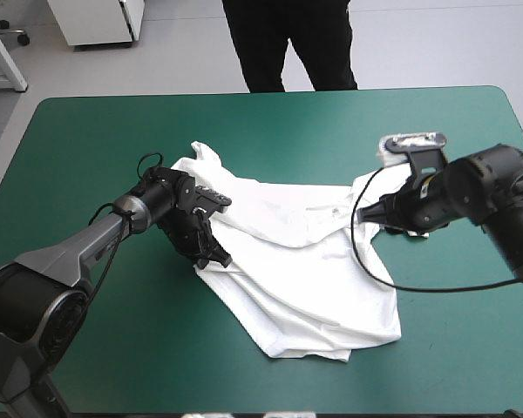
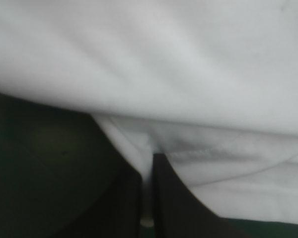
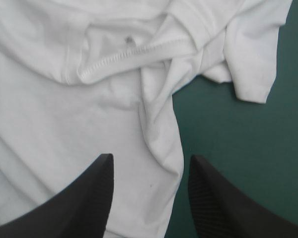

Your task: Fold the cloth

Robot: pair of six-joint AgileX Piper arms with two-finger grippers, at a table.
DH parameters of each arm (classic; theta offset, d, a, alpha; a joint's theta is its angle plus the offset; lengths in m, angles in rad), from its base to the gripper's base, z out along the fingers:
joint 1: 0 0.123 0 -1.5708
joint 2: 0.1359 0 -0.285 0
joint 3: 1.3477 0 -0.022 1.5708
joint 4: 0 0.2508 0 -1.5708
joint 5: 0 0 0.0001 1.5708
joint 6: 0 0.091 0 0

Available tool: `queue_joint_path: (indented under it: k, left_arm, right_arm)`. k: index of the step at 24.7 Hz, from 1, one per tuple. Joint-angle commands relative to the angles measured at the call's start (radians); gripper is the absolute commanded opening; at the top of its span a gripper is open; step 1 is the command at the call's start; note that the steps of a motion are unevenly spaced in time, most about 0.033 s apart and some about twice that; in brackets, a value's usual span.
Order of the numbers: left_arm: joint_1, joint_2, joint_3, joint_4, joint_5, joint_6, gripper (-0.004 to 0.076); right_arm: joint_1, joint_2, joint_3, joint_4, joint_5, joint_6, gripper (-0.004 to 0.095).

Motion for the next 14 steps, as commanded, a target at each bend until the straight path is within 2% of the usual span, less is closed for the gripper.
queue_joint_path:
  k: [1,3,5,8,12,14]
  left_arm:
    - [-0.014,0.003,0.006,-0.066,-0.033,0.005,-0.0009]
    - [-0.014,0.003,0.006,-0.066,-0.033,0.005,-0.0009]
    - [-0.014,0.003,0.006,-0.066,-0.033,0.005,-0.0009]
    - [-0.014,0.001,0.006,-0.066,-0.033,0.005,-0.0009]
    - [-0.014,0.001,0.006,-0.070,-0.033,0.005,-0.0009]
    - [-0.014,0.001,0.006,-0.072,-0.033,0.005,-0.0009]
  right_arm:
    - [0.117,-0.061,0.136,-0.116,0.001,0.141,0.0505]
    - [0.127,-0.063,0.247,-0.106,0.001,0.190,0.0619]
    - [0.127,-0.063,0.304,-0.104,-0.011,0.224,0.0644]
    - [0.127,-0.083,0.394,-0.089,-0.080,0.268,0.0643]
    - [0.127,-0.086,0.481,-0.076,-0.108,0.270,0.0631]
    - [0.127,-0.086,0.533,-0.059,-0.171,0.270,0.0631]
